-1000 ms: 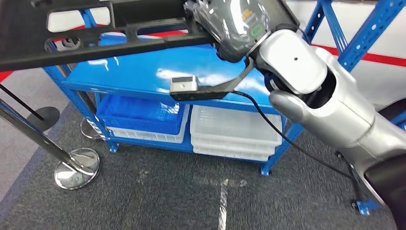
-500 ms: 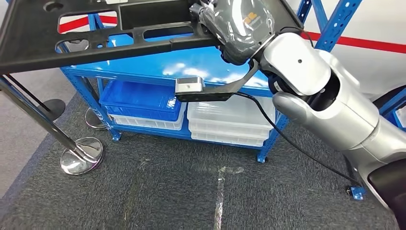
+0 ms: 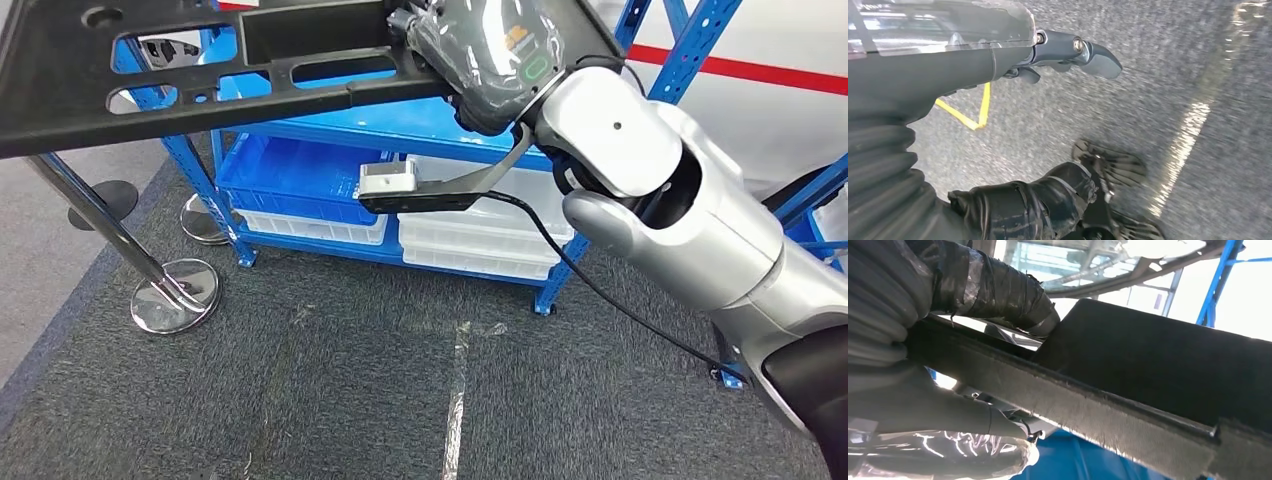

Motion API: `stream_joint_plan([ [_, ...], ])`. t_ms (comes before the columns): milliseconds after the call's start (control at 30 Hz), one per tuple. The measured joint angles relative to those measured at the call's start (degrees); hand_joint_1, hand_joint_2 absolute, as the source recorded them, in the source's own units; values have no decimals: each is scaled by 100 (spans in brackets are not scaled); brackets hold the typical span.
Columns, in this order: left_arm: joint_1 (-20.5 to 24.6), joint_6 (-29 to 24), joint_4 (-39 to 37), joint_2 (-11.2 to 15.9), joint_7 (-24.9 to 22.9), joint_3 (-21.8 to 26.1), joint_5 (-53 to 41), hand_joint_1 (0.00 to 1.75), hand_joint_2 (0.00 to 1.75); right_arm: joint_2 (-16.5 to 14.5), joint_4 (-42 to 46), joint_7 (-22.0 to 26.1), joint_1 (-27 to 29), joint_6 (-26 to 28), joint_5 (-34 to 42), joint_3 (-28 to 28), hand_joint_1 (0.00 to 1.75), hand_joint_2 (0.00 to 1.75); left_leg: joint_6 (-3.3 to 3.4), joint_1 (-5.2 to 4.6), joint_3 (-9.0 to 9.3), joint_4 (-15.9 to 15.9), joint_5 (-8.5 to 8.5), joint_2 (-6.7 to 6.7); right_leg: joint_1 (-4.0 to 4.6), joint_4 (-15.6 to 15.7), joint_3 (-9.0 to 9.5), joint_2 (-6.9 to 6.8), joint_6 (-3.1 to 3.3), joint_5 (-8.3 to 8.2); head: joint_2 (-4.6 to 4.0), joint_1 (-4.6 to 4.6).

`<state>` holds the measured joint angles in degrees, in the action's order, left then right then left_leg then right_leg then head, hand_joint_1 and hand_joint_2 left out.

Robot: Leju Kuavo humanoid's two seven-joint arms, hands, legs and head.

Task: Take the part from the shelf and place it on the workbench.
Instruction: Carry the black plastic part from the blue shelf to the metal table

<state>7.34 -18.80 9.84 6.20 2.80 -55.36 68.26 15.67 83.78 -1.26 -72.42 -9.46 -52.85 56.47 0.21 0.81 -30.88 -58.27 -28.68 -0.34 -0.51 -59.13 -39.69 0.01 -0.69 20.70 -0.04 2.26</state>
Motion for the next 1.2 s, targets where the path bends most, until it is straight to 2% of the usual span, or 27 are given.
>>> stream_joint_plan([
  [33, -1, -9, 0, -1, -24, 0, -5, 0, 175, 2, -6, -3, 3, -4, 4, 2, 175, 175, 45, 9, -45, 8, 56, 16, 1, -90, -43, 9, -25, 128, 0, -15],
  [67, -4, -19, 0, -3, -35, 0, -9, 0, 175, 3, -13, -7, 6, -8, 7, 3, 175, 175, 90, 14, -100, 20, 118, 32, 2, -303, -113, 16, -43, 366, 0, -31],
  [133, -6, -40, 0, -5, -32, 0, -3, 0, 175, 4, -19, -7, 8, -8, 13, 5, 175, 175, 157, -14, -228, 7, 223, 45, -1, -997, -277, 17, -57, 933, 0, -55],
  [167, -6, -48, 0, -5, -24, 0, 7, 0, 175, 4, -21, -7, 12, -7, 18, 8, 175, 175, 179, -32, -301, -8, 273, 46, 1, -1346, -334, 17, -55, 1100, 0, -56],
  [200, -6, -51, -1, -5, -16, 0, 17, 0, 175, 4, -23, -7, 17, -8, 22, 15, 175, 175, 191, -52, -373, -25, 316, 45, 7, -1566, -332, 18, -42, 1130, 0, -57],
  [233, -7, -54, -1, -4, -9, 0, 28, 0, 175, 4, -27, -7, 26, -8, 25, 25, 175, 175, 199, -74, -440, -40, 351, 41, 18, -1608, -251, 18, -14, 1042, 0, -58],
  [267, -8, -53, -1, -3, -6, 0, 31, 0, 175, 4, -32, -8, 33, -9, 26, 35, 175, 175, 204, -99, -500, -51, 383, 37, 37, -1454, -84, 18, 36, 881, 0, -60],
  [300, -10, -52, -1, -2, 0, 0, 33, 0, 175, 4, -36, -8, 37, -9, 28, 44, 175, 175, 206, -121, -546, -57, 412, 32, 72, -1138, 155, 18, 112, 725, 0, -58],
  [333, -9, -51, 2, -10, 11, 0, 35, 0, 175, 3, -38, -8, 37, -9, 30, 50, 175, 175, 202, -133, -585, -56, 440, 32, 110, -753, 422, 13, 215, 667, 0, -49],
  [367, -6, -50, 3, -19, 29, 0, 37, 0, 175, -2, -36, -10, 28, -9, 33, 51, 175, 175, 191, -132, -609, -54, 470, 36, 154, -361, 666, 8, 291, 686, 0, -42],
  [433, 0, -53, 5, -12, 88, 0, 39, 0, 175, -11, -31, -29, -2, -16, 38, 51, 175, 175, 139, -83, -618, -26, 535, 48, 218, 70, 913, -7, 353, 751, 0, -42],
  [467, 5, -53, 4, 0, 119, 0, 36, 0, 175, -11, -29, -49, -19, -24, 39, 51, 175, 175, 105, -62, -606, 4, 574, 50, 236, 168, 942, -9, 343, 719, 0, -53],
  [500, 8, -53, 3, 16, 146, 0, 28, 0, 175, -7, -31, -73, -25, -34, 39, 52, 175, 175, 72, -53, -615, 17, 589, 49, 213, 234, 955, -18, 334, 644, 0, -65],
  [533, 11, -51, 3, 17, 162, 0, 17, 0, 175, -2, -31, -94, -25, -42, 38, 53, 175, 175, 33, -56, -641, -2, 563, 42, 187, 321, 975, -22, 326, 590, 0, -68],
  [567, 14, -48, 3, 20, 170, -1, 0, 0, 175, 2, -31, -112, -18, -48, 36, 55, 175, 175, -8, -63, -700, -110, 462, 36, 147, 404, 987, -31, 315, 538, 0, -61],
  [667, 31, -41, 4, 22, 160, -4, -38, 0, 175, 13, -29, -150, 19, -56, 20, 58, 175, 175, -134, -8, -1039, -1005, -74, 31, 67, 432, 927, -45, 283, 461, 0, -39],
  [700, 35, -40, 4, 26, 151, -5, -40, 0, 175, 16, -29, -157, 36, -59, 18, 58, 175, 175, -172, 22, -1120, -1269, -157, 32, 43, 396, 890, -44, 275, 460, 0, -38],
  [733, 36, -38, 4, 31, 143, -6, -42, 0, 175, 17, -29, -160, 52, -61, 17, 58, 175, 175, -212, 52, -1123, -1359, -131, 33, 15, 347, 852, -42, 259, 467, 0, -37],
  [767, 34, -34, 4, 38, 133, -7, -42, 0, 175, 19, -29, -161, 64, -62, 17, 58, 175, 175, -253, 81, -1035, -1251, -10, 36, -20, 284, 812, -37, 233, 483, 0, -37],
  [800, 34, -29, 4, 46, 123, -7, -42, 0, 175, 20, -29, -161, 71, -62, 17, 58, 175, 175, -299, 113, -865, -955, 159, 40, -57, 211, 772, -33, 191, 512, 0, -38],
  [833, 36, -20, 4, 50, 112, -7, -42, 0, 175, 23, -29, -161, 75, -61, 18, 58, 175, 175, -346, 127, -691, -645, 243, 39, -83, 139, 723, -27, 138, 544, 0, -29],
  [867, 42, -10, 4, 57, 102, -9, -42, 0, 175, 26, -29, -163, 73, -60, 17, 58, 175, 175, -362, 126, -558, -406, 298, 30, -94, 66, 671, -21, 87, 573, 0, -12],
  [900, 46, 0, 4, 64, 89, -13, -42, 0, 175, 28, -28, -164, 74, -58, 17, 58, 175, 175, -347, 121, -488, -269, 286, 19, -92, 3, 622, -16, 45, 593, 0, 2],
  [1000, 46, 31, 4, 81, 40, -32, -55, 0, 175, 35, -28, -162, 84, -58, 17, 58, 175, 175, -176, 105, -535, -275, 249, -6, -64, -98, 536, 1, -40, 590, 0, 19],
  [1067, 39, 52, 4, 84, -2, -37, -78, 0, 175, 50, -29, -161, 87, -59, 17, 58, 175, 175, -71, 97, -556, -267, 276, -7, -75, -282, 437, 9, -77, 728, 0, 15],
  [1133, 35, 73, 4, 98, -43, -39, -94, 0, 175, 66, -29, -151, 88, -59, 11, 58, 175, 175, 14, 85, -578, -255, 304, -7, -67, -863, 168, 11, -87, 1061, 0, 5],
  [1200, 30, 99, 4, 120, -79, -45, -102, 0, 175, 68, -31, -133, 107, -58, -19, 58, 175, 175, 55, 48, -606, -253, 327, -9, -47, -1572, -158, 11, -73, 1329, 0, 4],
])
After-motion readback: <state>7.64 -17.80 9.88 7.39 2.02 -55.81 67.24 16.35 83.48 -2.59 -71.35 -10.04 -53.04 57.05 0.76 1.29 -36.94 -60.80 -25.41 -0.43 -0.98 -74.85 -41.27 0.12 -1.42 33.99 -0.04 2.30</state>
